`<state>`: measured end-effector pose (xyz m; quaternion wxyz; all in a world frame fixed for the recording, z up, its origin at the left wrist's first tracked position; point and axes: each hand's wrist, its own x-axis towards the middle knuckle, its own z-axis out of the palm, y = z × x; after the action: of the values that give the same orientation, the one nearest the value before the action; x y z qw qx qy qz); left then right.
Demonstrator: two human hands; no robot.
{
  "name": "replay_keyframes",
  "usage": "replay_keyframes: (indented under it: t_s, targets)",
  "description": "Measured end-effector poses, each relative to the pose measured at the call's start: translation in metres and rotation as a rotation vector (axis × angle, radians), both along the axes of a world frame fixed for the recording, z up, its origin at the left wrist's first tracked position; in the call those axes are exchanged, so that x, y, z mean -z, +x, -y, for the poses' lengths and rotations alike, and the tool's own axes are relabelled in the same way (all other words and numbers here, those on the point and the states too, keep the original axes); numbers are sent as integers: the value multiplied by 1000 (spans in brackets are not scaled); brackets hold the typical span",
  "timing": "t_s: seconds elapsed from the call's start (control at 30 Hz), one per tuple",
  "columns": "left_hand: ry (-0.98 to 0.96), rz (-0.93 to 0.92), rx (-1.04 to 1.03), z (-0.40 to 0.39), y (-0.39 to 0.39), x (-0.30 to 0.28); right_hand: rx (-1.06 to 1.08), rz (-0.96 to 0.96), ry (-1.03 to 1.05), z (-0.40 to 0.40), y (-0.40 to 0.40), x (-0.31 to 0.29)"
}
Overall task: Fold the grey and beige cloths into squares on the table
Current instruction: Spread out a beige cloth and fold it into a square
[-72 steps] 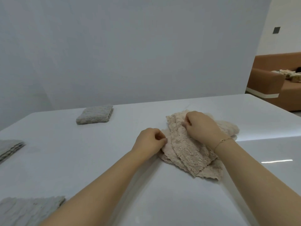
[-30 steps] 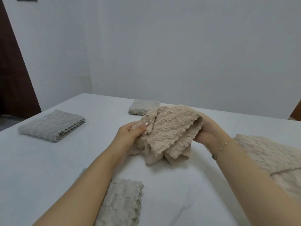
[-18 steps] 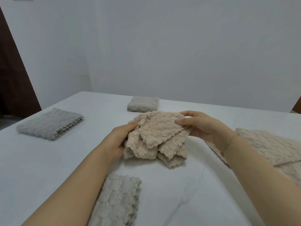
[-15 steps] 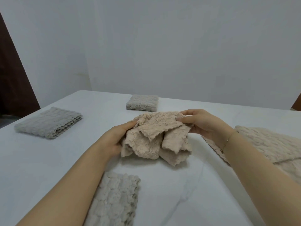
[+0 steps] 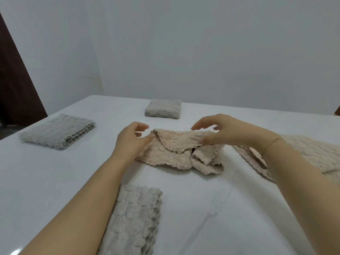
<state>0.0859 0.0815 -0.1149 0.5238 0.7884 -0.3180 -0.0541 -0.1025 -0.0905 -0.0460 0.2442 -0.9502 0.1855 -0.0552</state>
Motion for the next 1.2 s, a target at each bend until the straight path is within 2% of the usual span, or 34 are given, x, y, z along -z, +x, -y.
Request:
replay_keyframes:
  t_s: [0.03,0.1,0.2,0.37,0.5,0.63,0.87,1.03,1.2]
  targets:
    - [-3,97,33,0,-3,-2,-25,-22,-7,-7,4,3]
    - [-16,171,155,0,-10,-6,-29,-68,-51,-16,10,9]
    - [3,68,327,-2,-25,-9,-5,-73,-117,-18,14,19]
    - [83,-50,453,1,-34,-1,11,97,-123,-13,19,32]
    - [8,38,421,9,-40,0,6,200,-50,-14,21,31]
    - [-59,2,387,10,-38,-3,-14,227,-41,-13,22,30]
    - [-270,-89,316,6,-41,-13,113,119,-315,0,18,31]
    - [-403,-72,168,1,-31,-16,221,218,-191,15,9,20]
    - [-483,-52,77,2,-33,-32,247,195,-97,25,-4,-2]
